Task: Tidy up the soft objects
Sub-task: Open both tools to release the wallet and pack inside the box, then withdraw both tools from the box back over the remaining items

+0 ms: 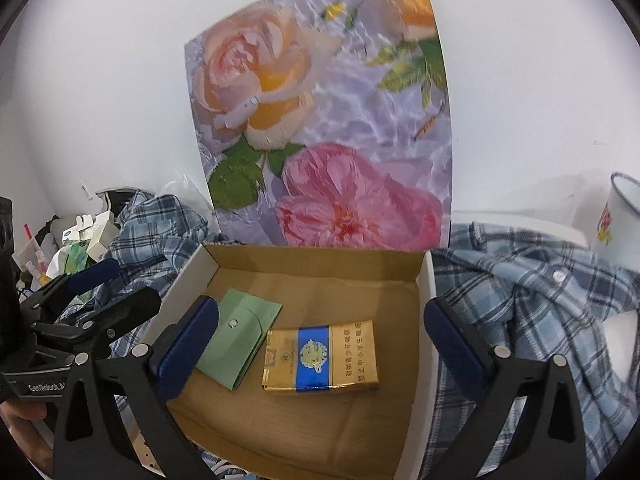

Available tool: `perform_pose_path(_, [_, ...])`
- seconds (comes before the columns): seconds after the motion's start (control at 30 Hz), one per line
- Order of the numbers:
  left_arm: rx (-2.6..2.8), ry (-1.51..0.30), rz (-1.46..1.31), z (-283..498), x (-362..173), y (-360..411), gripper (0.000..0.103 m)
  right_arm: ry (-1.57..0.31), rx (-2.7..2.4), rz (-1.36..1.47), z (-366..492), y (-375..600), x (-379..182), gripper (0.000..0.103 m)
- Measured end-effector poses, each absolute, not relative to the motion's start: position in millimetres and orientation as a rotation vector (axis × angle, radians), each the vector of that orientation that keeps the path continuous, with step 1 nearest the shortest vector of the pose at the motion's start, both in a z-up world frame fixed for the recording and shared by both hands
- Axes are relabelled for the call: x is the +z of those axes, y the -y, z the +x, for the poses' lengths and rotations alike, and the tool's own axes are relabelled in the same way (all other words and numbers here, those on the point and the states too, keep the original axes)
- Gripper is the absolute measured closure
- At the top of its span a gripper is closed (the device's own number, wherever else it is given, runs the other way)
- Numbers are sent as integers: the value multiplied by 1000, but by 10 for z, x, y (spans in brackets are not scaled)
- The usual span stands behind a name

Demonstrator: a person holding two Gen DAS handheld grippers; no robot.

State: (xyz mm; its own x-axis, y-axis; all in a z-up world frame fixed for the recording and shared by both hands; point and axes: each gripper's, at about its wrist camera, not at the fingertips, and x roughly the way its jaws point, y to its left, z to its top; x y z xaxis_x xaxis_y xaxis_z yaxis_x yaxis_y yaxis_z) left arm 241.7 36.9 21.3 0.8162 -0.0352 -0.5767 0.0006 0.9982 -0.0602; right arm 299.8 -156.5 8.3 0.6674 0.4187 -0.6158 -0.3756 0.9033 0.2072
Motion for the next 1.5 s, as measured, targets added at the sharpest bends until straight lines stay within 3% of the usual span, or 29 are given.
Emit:
perform_pose_path(1.03, [-87,-353,-18,1334,1585,-250,0,-351,573,-44,1708,1604,1700,0])
perform_pose_path(1.5, [-113,-300,28,611,1689,-128,0,-311,582,-128,890,1683,1736,0])
